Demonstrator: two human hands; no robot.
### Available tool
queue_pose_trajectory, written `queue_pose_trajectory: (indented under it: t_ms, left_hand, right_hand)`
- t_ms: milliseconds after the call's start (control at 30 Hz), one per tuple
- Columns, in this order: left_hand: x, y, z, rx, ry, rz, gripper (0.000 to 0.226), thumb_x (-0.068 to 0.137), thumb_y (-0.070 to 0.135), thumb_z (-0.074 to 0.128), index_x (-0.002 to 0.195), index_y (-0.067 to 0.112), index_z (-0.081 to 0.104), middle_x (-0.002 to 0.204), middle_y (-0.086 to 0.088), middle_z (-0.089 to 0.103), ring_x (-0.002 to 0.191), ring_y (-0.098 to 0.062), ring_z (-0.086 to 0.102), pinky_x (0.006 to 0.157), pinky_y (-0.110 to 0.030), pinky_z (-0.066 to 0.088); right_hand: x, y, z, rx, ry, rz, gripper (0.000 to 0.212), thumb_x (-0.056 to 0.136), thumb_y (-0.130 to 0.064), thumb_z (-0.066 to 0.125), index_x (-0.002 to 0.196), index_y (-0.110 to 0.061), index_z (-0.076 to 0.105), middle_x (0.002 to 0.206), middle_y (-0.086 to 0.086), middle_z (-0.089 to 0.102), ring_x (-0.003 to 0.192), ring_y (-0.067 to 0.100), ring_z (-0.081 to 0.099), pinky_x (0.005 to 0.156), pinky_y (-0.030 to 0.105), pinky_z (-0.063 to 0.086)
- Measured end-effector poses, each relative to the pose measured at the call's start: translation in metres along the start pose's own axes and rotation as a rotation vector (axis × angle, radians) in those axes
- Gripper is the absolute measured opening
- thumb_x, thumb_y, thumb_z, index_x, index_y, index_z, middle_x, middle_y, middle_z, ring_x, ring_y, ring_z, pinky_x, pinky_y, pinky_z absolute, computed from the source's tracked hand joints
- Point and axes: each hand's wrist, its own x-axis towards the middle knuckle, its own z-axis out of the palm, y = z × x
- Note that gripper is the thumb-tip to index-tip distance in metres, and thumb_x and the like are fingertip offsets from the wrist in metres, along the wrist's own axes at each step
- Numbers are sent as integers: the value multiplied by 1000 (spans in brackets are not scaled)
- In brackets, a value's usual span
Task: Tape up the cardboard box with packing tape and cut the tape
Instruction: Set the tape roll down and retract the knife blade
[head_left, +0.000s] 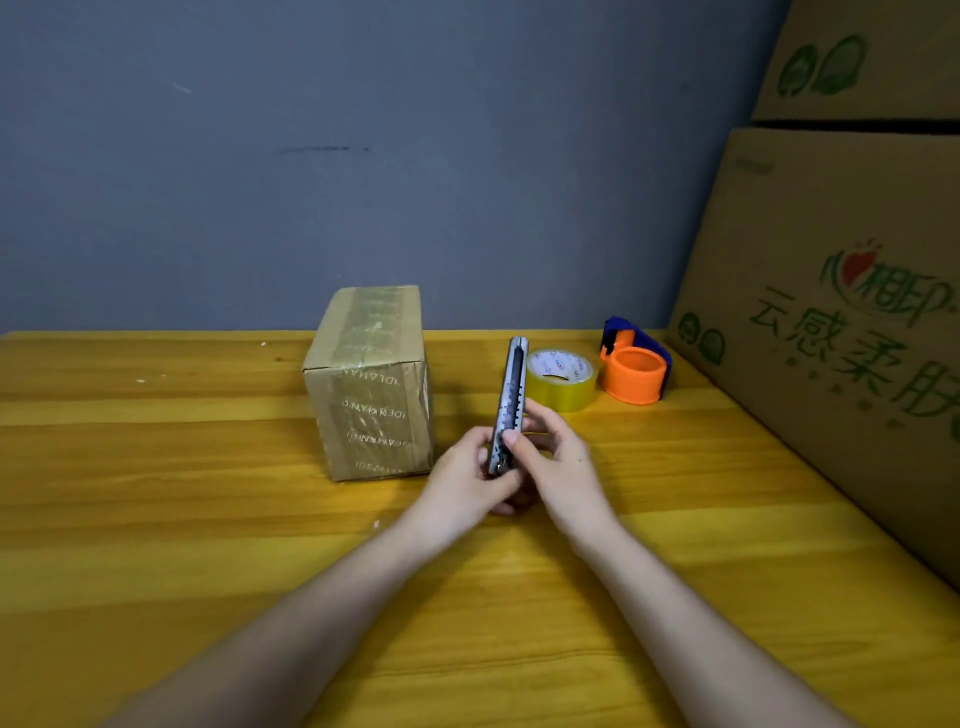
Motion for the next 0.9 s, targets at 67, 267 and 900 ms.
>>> queue_pose_trajectory:
  t_ms: [67, 267, 900]
  left_hand:
    - [0, 2, 4, 135, 43, 13, 42, 81, 3, 64, 119, 11, 48, 100, -12, 66, 77, -29, 68, 65, -37, 59]
    - [5, 15, 10, 390, 170, 62, 67, 79, 14, 62, 140, 16, 34, 105, -14, 71, 96, -35, 66, 84, -43, 52]
    - [52, 22, 11, 660, 249, -218, 36, 81, 24, 62, 114, 10, 61, 113, -14, 65, 103, -34, 63, 75, -33, 47]
  right_hand:
    - [1, 1, -1, -77, 39, -25, 43, 87, -10, 64, 129, -15, 56, 107, 6, 64, 106, 20, 59, 96, 29, 47]
    - [9, -7, -5, -138, 37, -15, 41, 89, -15, 63, 129, -18, 56, 107, 4, 64, 106, 24, 60, 95, 38, 50]
    - [62, -8, 2, -298, -35, 326, 25, 83, -14, 69, 106, -4, 68, 108, 15, 70, 95, 24, 63, 90, 36, 49]
